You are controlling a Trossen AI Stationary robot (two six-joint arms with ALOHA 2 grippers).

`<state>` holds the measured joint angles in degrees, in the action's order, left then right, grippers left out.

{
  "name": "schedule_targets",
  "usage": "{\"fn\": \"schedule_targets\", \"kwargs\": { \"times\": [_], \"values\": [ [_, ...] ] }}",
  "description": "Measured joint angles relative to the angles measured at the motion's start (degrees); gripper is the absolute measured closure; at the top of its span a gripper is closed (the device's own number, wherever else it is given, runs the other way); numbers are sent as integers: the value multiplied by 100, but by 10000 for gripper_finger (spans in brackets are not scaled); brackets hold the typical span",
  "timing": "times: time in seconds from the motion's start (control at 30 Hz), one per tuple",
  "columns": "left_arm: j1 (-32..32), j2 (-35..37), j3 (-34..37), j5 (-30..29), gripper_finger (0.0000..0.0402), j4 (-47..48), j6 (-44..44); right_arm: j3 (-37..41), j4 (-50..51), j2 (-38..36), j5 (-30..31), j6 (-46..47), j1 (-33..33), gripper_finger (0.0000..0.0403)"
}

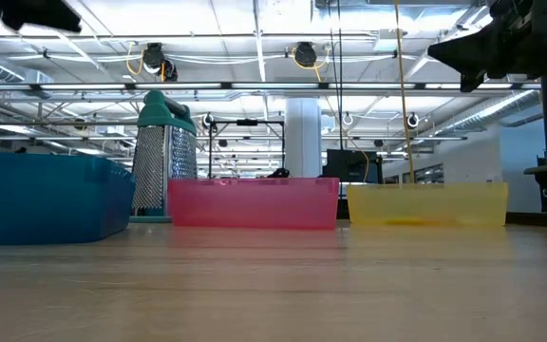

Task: Pick & Place Kitchen Items
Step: Return to Home Position

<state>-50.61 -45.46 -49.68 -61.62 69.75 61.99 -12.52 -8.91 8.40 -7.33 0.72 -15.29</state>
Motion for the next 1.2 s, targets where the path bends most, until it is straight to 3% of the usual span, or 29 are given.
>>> {"fn": "schedule_targets", "kwargs": {
  "times": [0.13, 0.3, 0.47, 0.6, 0.77, 0.87, 1.0, 1.2],
  "values": [
    [-16, 685, 990, 800, 275, -1668, -911, -1, -4, -82, 2, -12, 0, 402],
    [-5, 1415, 1980, 907, 275, -3868, -3035, -1, 4, -87, 2, -41, 0, 401],
    [168, 2063, 2625, 1119, 275, -5261, -4603, -1, 46, -87, 2, -8, 0, 401],
    [401, 2438, 3111, 1759, 275, -6364, -5740, -1, 53, -85, 2, -54, 0, 402],
    [799, 2809, 3515, 2067, 275, -7022, -6593, -1, 55, -86, -16, -173, 0, 402],
    [1112, 3033, 3584, 2155, 275, -7023, -6687, -1, 48, -87, -13, -383, 0, 402],
    [1577, 3314, 3691, 2750, 275, -7026, -6834, -1, 77, -89, -24, -467, 0, 402],
    [2241, 3608, 4270, 3172, 275, -7482, -6796, -1, 221, -89, -36, -543, 0, 403]
  ]
}}
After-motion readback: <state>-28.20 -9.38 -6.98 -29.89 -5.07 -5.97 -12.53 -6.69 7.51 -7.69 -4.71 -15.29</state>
